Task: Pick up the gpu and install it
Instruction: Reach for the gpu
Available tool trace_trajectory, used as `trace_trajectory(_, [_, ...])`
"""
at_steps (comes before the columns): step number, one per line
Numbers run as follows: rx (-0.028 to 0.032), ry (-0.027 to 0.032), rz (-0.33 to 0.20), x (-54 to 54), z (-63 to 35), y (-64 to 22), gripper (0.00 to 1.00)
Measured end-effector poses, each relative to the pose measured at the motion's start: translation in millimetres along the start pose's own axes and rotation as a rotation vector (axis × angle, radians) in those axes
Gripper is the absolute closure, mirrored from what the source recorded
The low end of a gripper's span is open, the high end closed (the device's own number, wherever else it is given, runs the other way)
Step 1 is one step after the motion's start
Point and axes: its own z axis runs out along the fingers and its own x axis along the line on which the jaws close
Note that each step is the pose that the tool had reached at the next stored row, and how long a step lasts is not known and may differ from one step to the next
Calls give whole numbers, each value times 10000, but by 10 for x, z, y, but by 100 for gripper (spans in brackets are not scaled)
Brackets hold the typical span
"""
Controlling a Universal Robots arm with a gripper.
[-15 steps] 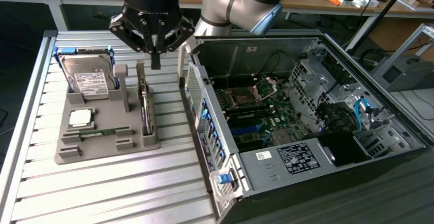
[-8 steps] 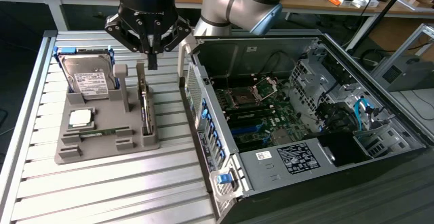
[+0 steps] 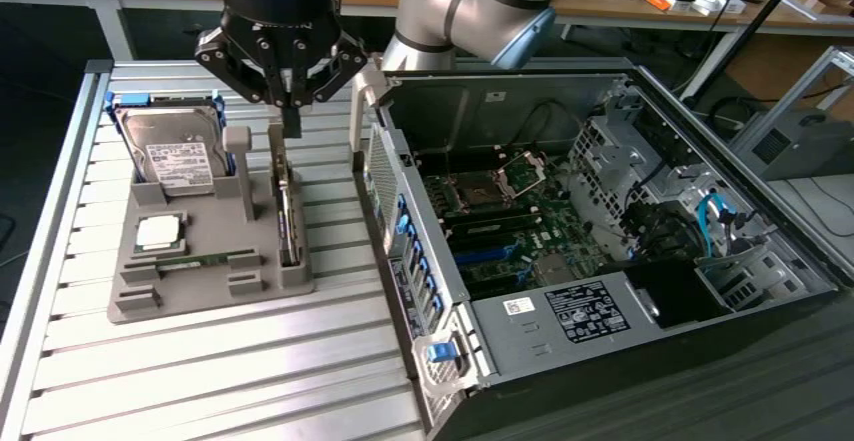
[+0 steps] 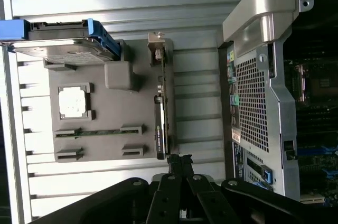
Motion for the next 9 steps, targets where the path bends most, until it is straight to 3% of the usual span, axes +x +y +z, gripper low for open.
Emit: trace_trajectory(9, [1,0,0,65,-1,-5,89])
